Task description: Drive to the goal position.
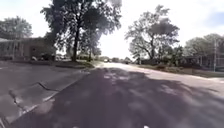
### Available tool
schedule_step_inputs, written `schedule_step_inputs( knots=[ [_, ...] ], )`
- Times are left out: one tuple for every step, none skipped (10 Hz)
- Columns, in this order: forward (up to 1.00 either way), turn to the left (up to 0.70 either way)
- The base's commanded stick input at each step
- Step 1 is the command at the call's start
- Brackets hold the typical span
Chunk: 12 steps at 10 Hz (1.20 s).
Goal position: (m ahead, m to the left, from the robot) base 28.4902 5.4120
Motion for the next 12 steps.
schedule_step_inputs(
  knots=[
    [1.00, 0.01],
    [1.00, 0.00],
    [1.00, 0.00],
    [1.00, 0.00],
    [1.00, 0.00],
    [1.00, 0.00],
    [1.00, 0.00],
    [1.00, 0.00],
    [1.00, 0.00],
    [1.00, 0.00],
    [1.00, 0.00],
    [1.00, 0.00]
  ],
)
